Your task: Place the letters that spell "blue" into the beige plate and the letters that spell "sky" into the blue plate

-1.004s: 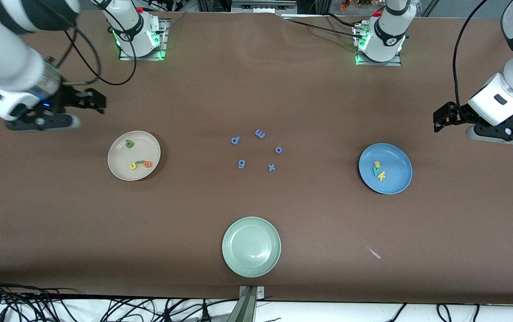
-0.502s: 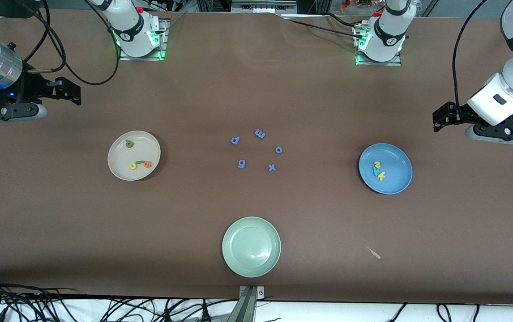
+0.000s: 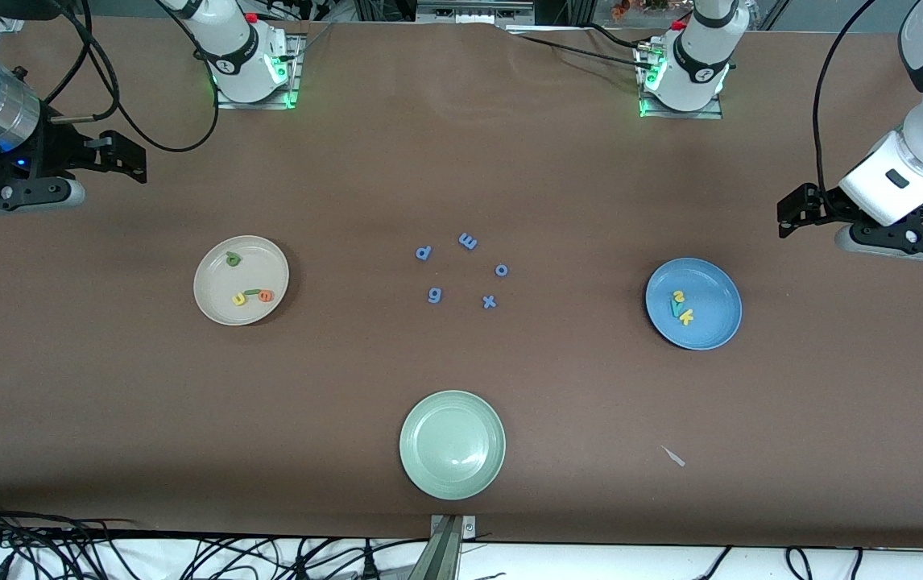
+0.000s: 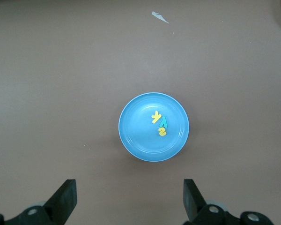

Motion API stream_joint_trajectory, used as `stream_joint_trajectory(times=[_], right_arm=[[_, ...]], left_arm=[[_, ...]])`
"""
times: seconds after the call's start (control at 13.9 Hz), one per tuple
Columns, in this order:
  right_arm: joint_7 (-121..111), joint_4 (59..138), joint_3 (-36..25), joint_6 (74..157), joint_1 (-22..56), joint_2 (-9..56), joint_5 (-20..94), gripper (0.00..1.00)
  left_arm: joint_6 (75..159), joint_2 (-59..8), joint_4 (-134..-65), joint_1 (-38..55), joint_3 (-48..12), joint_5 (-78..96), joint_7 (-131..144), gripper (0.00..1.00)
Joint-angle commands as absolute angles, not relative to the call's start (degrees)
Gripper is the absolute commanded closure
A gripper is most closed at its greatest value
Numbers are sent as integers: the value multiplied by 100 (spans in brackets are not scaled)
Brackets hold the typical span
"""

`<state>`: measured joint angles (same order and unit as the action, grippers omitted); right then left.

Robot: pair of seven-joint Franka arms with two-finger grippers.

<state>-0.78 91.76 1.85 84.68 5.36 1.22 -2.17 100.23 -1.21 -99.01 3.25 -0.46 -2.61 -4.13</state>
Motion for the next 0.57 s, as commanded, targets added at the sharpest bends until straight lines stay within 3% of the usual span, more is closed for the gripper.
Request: stream_joint_trajectory(times=[0.0, 0.5], right_arm=[[-79, 8956, 132, 8315, 554, 202, -114, 0], [-44, 8763, 114, 8375, 528, 237, -150, 0]], left_arm=[[10011, -176, -9782, 334, -79, -413, -457, 0], [10011, -176, -9782, 343, -105, -465, -439, 0]])
